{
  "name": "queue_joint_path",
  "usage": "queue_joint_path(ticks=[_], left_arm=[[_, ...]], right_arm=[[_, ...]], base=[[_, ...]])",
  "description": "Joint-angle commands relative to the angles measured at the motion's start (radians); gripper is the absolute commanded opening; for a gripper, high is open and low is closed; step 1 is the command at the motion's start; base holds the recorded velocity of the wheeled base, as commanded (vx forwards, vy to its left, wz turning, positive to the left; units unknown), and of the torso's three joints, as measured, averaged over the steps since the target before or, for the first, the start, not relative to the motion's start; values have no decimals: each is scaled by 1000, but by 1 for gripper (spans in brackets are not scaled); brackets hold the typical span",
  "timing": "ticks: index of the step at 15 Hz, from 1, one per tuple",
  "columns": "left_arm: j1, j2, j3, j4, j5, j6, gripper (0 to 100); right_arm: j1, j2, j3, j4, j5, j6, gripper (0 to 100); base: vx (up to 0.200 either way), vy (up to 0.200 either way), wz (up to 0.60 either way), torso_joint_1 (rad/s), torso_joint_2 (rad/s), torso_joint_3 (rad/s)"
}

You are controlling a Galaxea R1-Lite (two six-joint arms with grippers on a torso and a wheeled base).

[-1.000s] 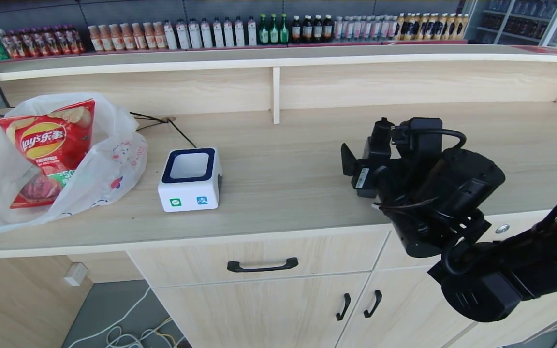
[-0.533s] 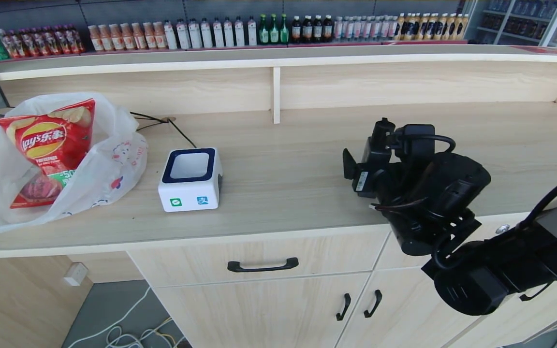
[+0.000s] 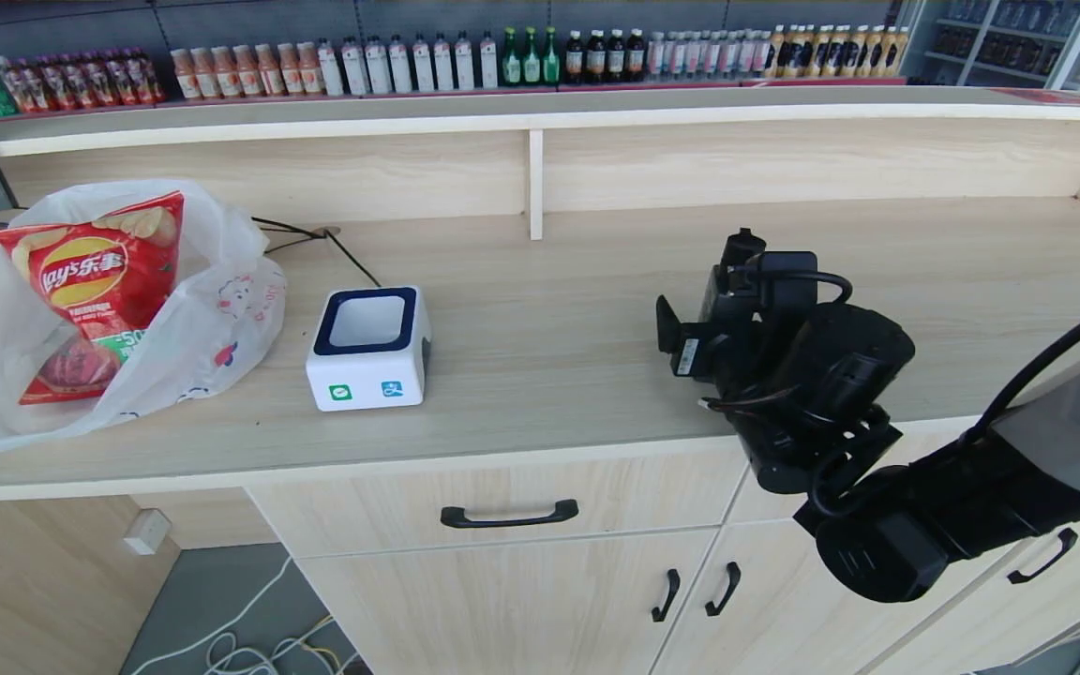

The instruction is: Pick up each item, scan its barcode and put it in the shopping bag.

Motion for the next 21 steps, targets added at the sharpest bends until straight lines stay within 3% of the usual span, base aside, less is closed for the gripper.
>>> queue_joint_path(ticks=[1,17,21], left_arm=[[0,0,0,0,-1,0,100],[0,0,0,0,1,0,100],[0,0,0,0,1,0,100]], right_arm=[[1,5,-18,-1,2,-2,0],[5,-28,-7,-21,31,3,0],[33,-105,88,-30,43,6,0]], base=[[0,0,0,0,0,0],[0,0,0,0,0,0],[0,0,0,0,0,0]])
